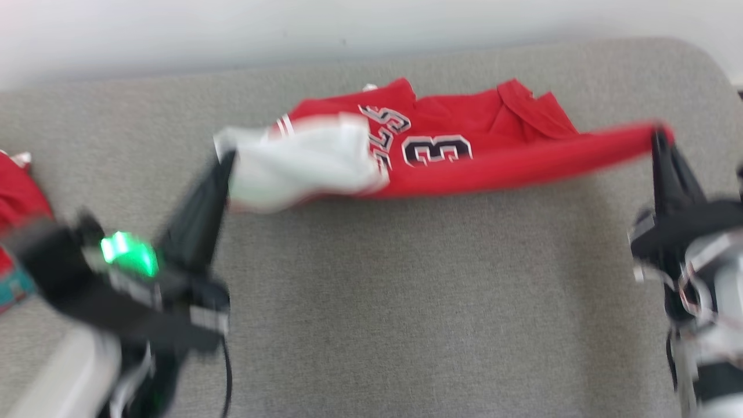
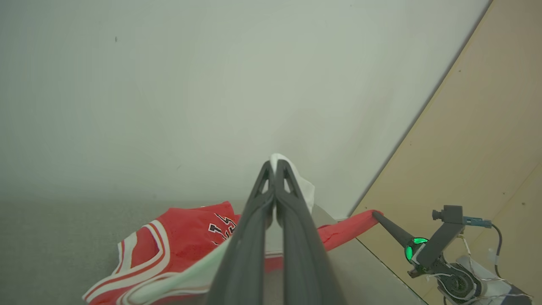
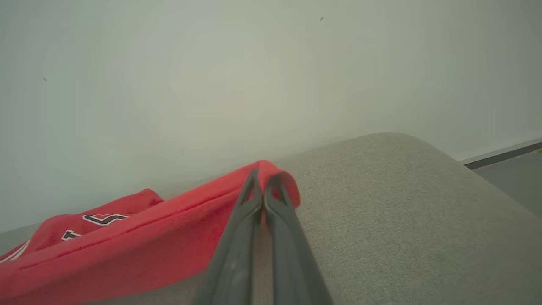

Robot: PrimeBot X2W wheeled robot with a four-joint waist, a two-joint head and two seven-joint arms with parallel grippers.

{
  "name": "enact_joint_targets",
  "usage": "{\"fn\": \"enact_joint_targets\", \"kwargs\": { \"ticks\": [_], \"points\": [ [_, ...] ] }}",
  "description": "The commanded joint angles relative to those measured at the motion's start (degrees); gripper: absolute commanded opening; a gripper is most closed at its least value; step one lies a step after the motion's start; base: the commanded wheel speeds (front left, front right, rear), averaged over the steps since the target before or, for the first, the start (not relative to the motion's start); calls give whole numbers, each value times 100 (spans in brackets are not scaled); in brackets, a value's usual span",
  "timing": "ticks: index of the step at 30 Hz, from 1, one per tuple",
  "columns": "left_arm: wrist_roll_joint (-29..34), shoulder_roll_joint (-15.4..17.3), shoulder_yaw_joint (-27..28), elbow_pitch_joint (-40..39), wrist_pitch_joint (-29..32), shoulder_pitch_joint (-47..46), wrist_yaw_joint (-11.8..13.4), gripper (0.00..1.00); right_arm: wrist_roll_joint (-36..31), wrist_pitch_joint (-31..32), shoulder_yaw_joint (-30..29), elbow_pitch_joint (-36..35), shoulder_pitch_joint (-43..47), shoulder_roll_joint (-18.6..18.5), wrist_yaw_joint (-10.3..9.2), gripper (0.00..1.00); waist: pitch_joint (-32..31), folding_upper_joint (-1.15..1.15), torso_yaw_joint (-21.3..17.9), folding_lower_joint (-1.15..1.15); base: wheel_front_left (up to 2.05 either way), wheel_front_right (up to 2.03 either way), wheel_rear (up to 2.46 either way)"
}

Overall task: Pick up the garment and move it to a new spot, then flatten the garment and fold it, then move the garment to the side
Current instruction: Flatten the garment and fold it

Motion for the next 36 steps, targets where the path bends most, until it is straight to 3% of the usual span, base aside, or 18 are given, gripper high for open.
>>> {"fn": "enact_joint_targets", "kwargs": {
  "ticks": [1, 6, 12, 19, 27, 33, 36],
  "points": [
    [-107, 64, -33, -123, 61, 271, 31, 0, 11, 103, -107, -157, 237, 117, 5, 0, -205, 0, 119, 1, 0, 0, 0],
    [-751, 334, -179, -638, 249, 1782, 280, 0, -132, 868, -866, -1151, 1477, 760, 5, 0, -376, 0, 203, 1, 0, 0, 0],
    [-1333, 294, -389, -494, 342, 2813, 314, 0, -470, 1287, -1392, -1427, 2308, 1209, 6, 0, -442, 0, 298, 1, 0, 0, 0],
    [-2029, 417, -459, -234, 651, 3420, 260, 0, -650, 1379, -1671, -1373, 2662, 1339, 6, 0, -503, 0, 347, 1, 0, 0, 0],
    [-2563, 660, -706, -117, 1348, 3779, 463, 0, -784, 1654, -1779, -1158, 3011, 1349, 6, 0, -524, 0, 402, 1, 0, 0, 0],
    [-2666, 770, -646, -204, 1430, 3872, 588, 0, -750, 2000, -1936, -1310, 3290, 1348, 6, 0, -512, 0, 413, 1, 0, 0, 0],
    [-2609, 726, -650, -226, 1375, 3846, 508, 0, -645, 2296, -2035, -1458, 3499, 1349, 6, 0, -510, 0, 383, 1, 0, 0, 0]
  ]
}}
